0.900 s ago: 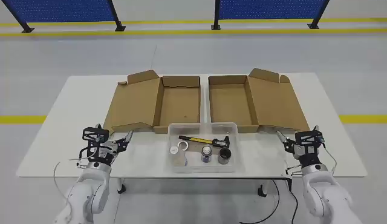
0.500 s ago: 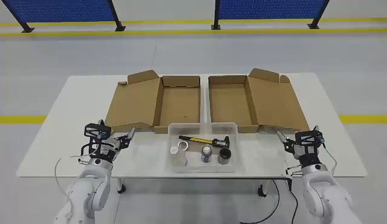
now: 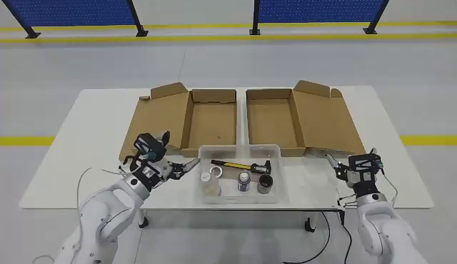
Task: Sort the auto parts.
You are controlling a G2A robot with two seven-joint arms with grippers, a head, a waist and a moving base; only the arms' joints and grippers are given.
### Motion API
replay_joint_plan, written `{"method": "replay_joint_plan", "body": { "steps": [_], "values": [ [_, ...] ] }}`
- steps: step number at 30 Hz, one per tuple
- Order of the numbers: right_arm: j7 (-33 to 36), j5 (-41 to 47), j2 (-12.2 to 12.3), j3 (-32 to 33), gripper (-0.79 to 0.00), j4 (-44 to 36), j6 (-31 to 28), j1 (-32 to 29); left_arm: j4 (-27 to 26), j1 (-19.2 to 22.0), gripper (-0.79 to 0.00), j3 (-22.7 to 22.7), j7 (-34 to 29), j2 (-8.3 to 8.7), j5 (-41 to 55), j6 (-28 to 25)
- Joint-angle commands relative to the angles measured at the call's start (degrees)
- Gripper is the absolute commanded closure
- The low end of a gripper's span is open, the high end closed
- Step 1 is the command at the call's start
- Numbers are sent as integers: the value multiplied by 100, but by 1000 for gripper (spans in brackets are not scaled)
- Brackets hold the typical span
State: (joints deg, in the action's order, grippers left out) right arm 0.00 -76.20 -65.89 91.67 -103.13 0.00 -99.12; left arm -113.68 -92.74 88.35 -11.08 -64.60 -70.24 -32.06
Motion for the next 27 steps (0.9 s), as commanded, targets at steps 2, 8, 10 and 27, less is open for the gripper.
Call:
{"method": "replay_joint_plan", "body": {
  "steps": [2,8,10,27],
  "values": [
    [0,0,0,0,-785,0,0,0,-71,-54,-785,9,-184,41,138,-623],
    [0,0,0,0,-785,0,0,0,-17,-130,-785,-116,-378,93,-165,-1078],
    [0,0,0,0,-785,0,0,0,125,-153,-785,-228,-271,90,-225,-1041],
    [0,0,0,0,-785,0,0,0,1199,322,-785,-1014,-166,34,-634,-375]
  ]
}}
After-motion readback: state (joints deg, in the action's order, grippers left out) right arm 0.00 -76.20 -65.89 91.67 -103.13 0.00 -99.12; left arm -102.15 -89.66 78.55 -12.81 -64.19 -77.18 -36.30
